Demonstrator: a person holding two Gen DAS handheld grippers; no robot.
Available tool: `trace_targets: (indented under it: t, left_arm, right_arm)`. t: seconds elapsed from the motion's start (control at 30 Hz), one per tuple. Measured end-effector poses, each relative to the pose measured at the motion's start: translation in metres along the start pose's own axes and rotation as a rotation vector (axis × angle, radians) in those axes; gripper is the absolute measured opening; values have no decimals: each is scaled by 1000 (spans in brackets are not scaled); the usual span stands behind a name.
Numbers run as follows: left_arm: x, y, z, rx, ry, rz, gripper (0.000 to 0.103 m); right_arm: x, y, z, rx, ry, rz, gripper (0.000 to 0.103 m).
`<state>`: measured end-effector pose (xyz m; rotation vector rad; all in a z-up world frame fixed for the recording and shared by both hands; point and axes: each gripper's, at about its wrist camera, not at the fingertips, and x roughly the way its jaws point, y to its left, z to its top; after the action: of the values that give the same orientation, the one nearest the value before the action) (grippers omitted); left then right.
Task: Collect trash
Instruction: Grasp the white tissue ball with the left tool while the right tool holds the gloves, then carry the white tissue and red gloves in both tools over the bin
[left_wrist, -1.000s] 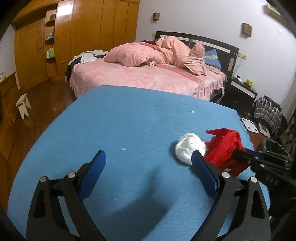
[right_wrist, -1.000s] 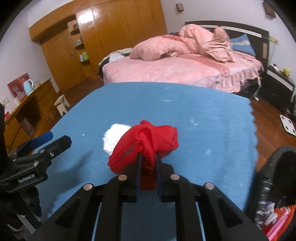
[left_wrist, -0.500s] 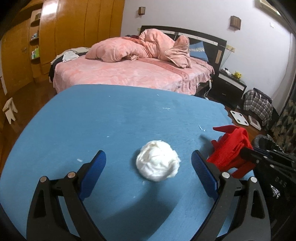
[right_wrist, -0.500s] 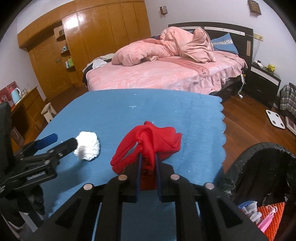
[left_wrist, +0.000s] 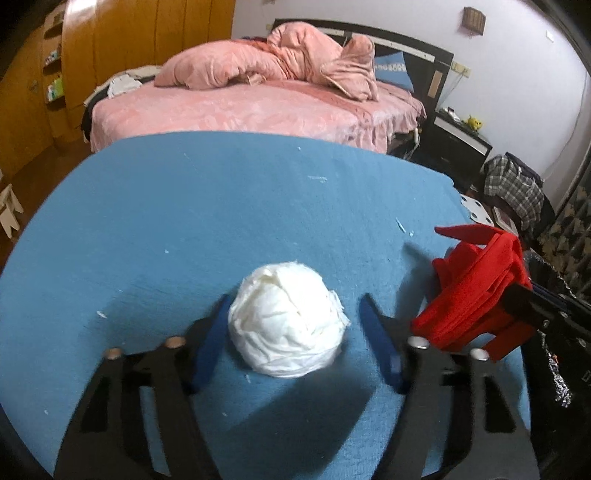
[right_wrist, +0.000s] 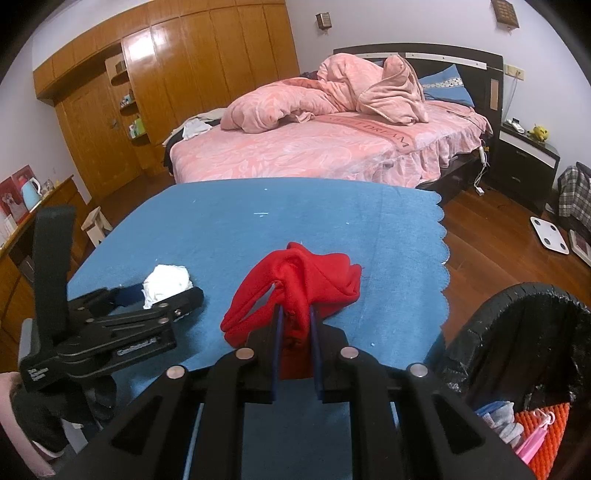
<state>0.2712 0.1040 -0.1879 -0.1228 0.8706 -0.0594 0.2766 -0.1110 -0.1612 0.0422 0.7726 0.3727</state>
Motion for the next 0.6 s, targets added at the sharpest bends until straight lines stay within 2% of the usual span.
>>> trace_targets:
  t: [0.07,0.17,0.6]
  left_arm:
    - [2,1,0,0,6,4,45]
    - [-3,0,0,1,-11,9,37]
    - [-60,-16,-1,16,-99,29,34]
  right_arm:
    - [0,-1,1,2,0,1,14]
    - [-2,-1,1,1,-4,2,14]
    - [-27,3,10,-4,-49,13,14]
